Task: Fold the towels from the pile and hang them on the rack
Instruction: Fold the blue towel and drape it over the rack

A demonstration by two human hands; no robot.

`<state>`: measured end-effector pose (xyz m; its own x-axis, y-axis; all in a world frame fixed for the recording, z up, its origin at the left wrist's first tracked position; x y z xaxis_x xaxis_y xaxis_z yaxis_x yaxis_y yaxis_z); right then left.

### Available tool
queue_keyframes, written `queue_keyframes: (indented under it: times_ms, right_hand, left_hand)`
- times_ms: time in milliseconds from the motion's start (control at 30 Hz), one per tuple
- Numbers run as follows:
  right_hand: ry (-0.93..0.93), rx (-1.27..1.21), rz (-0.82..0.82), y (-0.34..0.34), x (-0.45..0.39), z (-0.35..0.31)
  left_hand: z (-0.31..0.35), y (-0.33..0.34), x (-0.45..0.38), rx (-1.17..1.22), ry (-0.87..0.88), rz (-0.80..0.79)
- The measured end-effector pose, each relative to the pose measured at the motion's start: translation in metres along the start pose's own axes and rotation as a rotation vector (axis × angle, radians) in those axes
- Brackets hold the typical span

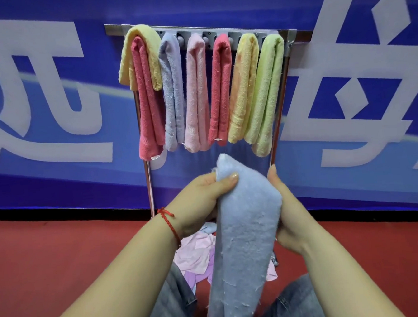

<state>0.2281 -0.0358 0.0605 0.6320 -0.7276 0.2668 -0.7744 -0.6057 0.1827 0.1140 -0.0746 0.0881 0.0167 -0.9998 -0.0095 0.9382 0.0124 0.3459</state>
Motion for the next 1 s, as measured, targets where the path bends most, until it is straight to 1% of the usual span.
queue_keyframes:
  times_ms: [67, 133, 200, 233, 300, 400, 533, 600, 667, 767, 867, 933, 1000]
  right_hand:
    - [-0.026, -0.060, -0.131, 0.012, 0.006, 0.007]
    - [-0.048, -0.069, -0.195, 0.018, 0.007, 0.012]
    - [-0.070, 0.069, -0.161, 0.016, 0.006, 0.013]
    - [-0.074, 0.191, -0.119, 0.012, 0.005, 0.014]
    - [-0.098, 0.402, -0.095, 0.008, 0.005, 0.012]
    - [-0.164, 0.496, -0.081, 0.008, 0.009, 0.005]
    - [-0.270, 0.549, 0.040, 0.003, 0.010, -0.012]
    - [-0.309, 0.597, 0.096, 0.001, 0.009, -0.023]
    - [-0.349, 0.610, 0.163, -0.001, 0.006, -0.034]
    - [-0.396, 0.512, 0.276, -0.007, 0.000, -0.052]
    - [-0.377, 0.440, 0.379, -0.017, -0.006, -0.068]
    - [-0.371, 0.416, 0.429, -0.024, -0.009, -0.078]
    - [-0.350, 0.414, 0.481, -0.032, -0.012, -0.084]
  left_hand:
    - [0.007, -0.005, -0.004, 0.029, 0.020, 0.060]
    - [0.012, -0.010, -0.009, 0.034, 0.024, 0.106]
    - [0.017, -0.012, -0.012, 0.029, 0.020, 0.124]
    - [0.019, -0.013, -0.014, 0.033, 0.022, 0.124]
    - [0.023, -0.012, -0.017, 0.052, 0.026, 0.119]
    - [0.027, -0.011, -0.020, 0.143, 0.017, 0.127]
    - [0.032, -0.007, -0.023, 0.269, 0.049, 0.136]
    - [0.030, -0.008, -0.027, 0.337, 0.053, 0.110]
    - [0.020, -0.006, -0.029, 0.371, -0.012, 0.036]
    - [-0.011, -0.002, -0.026, 0.375, -0.190, -0.072]
    - [-0.042, -0.003, -0.020, 0.381, -0.292, -0.086]
    - [-0.058, -0.004, -0.016, 0.348, -0.319, -0.086]
    - [-0.068, -0.004, -0.014, 0.313, -0.311, -0.089]
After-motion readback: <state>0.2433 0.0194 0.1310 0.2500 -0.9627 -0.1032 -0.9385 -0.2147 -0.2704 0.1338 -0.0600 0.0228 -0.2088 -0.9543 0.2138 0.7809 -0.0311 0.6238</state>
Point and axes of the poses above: each hand's wrist, its own x-axis away from the middle knuckle, its own y-axis out of the palm, z = x × y, the point moved 6 cm from there along -x, towards the middle knuckle, and after that the axes turned 11 degrees about x, right-handed, at the moved point
